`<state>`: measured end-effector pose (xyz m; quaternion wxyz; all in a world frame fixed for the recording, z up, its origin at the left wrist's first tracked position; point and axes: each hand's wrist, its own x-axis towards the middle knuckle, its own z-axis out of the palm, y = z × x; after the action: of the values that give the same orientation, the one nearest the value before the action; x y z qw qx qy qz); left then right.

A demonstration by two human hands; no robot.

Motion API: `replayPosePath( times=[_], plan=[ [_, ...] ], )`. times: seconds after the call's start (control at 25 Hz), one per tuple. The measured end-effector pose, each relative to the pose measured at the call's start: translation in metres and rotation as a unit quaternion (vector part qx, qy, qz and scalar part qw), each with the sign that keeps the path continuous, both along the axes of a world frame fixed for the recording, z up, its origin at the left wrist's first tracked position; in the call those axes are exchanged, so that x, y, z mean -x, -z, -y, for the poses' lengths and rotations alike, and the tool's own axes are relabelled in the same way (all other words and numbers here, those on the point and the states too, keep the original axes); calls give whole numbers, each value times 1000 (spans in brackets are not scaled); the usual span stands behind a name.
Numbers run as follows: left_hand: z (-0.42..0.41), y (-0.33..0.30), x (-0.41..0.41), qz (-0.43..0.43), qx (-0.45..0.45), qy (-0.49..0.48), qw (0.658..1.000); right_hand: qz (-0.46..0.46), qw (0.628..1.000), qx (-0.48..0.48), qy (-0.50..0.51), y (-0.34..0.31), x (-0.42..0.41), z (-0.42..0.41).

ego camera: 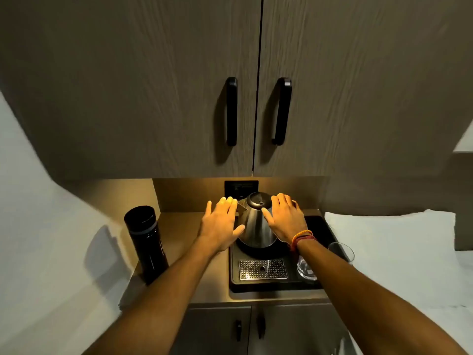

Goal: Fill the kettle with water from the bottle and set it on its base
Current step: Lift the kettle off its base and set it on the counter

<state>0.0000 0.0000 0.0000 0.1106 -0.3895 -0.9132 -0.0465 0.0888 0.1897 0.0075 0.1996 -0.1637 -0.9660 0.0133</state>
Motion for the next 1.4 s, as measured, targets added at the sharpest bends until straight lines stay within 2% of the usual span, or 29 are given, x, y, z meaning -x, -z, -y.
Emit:
replayPosePath(
  times=[0.08, 0.16, 0.28, 0.52, 0.72, 0.92, 1.4],
  plan=[
    [-22, 5, 13, 29, 8, -9, 1000, 12, 999, 47, 20, 1, 29, -17],
    [-38, 12, 27, 46, 33, -16, 998, 64, 994, 81, 43, 1, 57, -32],
    [-49, 26, 45, 53, 63, -42, 996, 129, 986, 94, 46, 9, 87, -44],
    [-37, 48, 55, 56, 91, -64, 992, 76, 987, 138, -14, 12, 97, -56],
    [-34, 39, 58, 34, 53, -78, 995, 32, 989, 131, 53, 18, 100, -56],
    [-28, 33, 61, 39, 47, -82, 995, 76, 979, 164, 98, 28, 99, -59],
    [-25, 37, 64, 33, 27, -90, 995, 57, 974, 211, 54, 12, 90, -59]
  ],
)
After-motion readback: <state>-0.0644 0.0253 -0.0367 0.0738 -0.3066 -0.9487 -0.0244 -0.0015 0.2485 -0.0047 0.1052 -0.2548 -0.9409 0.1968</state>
